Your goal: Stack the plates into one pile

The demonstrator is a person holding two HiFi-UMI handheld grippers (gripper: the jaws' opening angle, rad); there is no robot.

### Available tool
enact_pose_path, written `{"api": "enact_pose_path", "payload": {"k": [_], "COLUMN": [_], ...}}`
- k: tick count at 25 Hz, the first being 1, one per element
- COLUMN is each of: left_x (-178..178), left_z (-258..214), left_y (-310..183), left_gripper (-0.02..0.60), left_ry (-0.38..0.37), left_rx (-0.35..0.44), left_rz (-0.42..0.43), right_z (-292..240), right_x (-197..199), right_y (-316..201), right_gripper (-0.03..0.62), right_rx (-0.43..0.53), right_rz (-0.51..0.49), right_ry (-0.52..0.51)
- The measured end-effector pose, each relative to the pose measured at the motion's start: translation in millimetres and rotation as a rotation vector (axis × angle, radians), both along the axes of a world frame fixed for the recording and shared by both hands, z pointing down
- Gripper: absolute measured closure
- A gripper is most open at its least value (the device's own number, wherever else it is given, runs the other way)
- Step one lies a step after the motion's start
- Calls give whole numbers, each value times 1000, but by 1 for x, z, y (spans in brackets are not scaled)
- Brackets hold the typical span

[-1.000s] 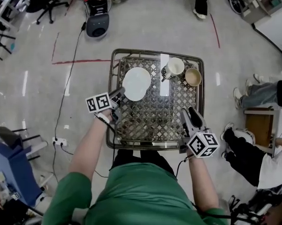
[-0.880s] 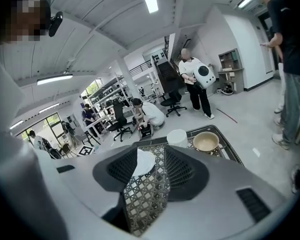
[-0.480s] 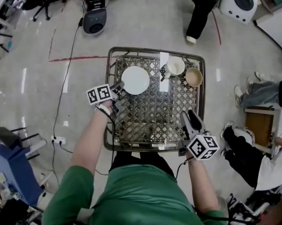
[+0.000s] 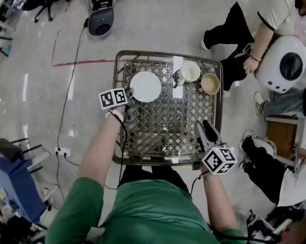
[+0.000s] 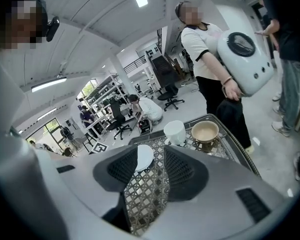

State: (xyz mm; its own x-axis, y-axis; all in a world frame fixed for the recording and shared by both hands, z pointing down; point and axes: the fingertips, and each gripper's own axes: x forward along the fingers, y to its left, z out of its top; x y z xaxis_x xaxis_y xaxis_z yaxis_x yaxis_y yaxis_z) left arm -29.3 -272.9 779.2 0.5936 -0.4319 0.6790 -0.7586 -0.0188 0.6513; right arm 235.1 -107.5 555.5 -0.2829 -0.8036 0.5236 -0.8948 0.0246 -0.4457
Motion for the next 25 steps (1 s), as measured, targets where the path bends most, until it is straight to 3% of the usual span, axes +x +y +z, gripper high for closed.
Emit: {"api": "enact_pose_path", "payload": {"k": [5,8,11,18,25], "left_x": [2,8,6,-9,-7], "left_z": [5,5,-2,-68,-180], "left_y": [1,4,4,-1,14], "left_gripper": [526,399,365,365,369], "left_ry": [-193,-300,-398,-439,-355], "left_rx": [50,105,167,339,561], "left_rz": [117,250,328,275,199], "right_z": [2,1,0,-14,-50], "right_x": [1,-1,-7,-25,-41], "right_y": [-1,-3,-5,-19,-45], "right_gripper": [413,413,414,416,433], "right_rx": [-1,6,18,75,174], "right_rz": [3,-2,-12,-63,-100], "right_ry": [-4,-9,-7,34,155]}}
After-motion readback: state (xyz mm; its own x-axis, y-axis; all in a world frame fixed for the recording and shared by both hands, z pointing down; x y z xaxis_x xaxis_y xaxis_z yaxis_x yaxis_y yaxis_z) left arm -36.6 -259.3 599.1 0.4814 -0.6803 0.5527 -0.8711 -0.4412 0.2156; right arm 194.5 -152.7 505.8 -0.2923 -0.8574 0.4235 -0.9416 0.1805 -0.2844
